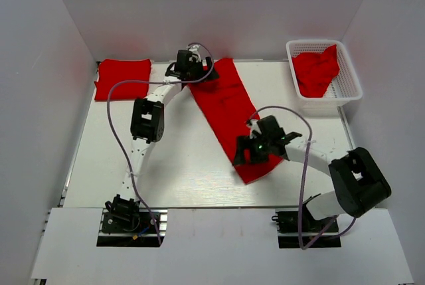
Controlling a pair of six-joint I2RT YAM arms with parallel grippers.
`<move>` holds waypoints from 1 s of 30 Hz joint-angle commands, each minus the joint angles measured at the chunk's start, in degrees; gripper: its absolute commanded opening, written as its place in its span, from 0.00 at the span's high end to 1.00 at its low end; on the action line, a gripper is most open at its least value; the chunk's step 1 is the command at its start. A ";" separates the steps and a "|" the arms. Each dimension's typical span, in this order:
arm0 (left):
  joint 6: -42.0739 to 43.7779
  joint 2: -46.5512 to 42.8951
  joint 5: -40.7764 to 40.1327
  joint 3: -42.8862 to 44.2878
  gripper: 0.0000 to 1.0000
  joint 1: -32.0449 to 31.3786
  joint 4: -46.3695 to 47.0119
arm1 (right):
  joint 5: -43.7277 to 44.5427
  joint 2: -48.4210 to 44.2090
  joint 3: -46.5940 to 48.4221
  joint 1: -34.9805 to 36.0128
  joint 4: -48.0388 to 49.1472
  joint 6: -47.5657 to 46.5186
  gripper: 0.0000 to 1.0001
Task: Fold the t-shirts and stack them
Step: Rotate the tshirt 90 degrees
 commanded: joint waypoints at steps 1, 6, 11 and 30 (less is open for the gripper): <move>-5.59 8.18 11.29 -0.18 0.00 -1.86 3.19 | -10.77 0.82 -2.05 8.42 -8.90 -2.80 0.10; -8.32 10.91 10.60 2.30 0.00 -5.37 7.77 | -13.69 4.85 4.26 19.58 -2.58 -5.88 0.10; -9.64 11.44 8.31 2.83 0.00 -6.43 10.85 | -14.74 11.78 9.36 24.78 1.83 -12.47 0.10; -9.47 -3.48 -0.65 -0.68 0.00 -5.82 12.26 | -0.52 5.68 21.33 28.82 -4.06 -10.57 0.10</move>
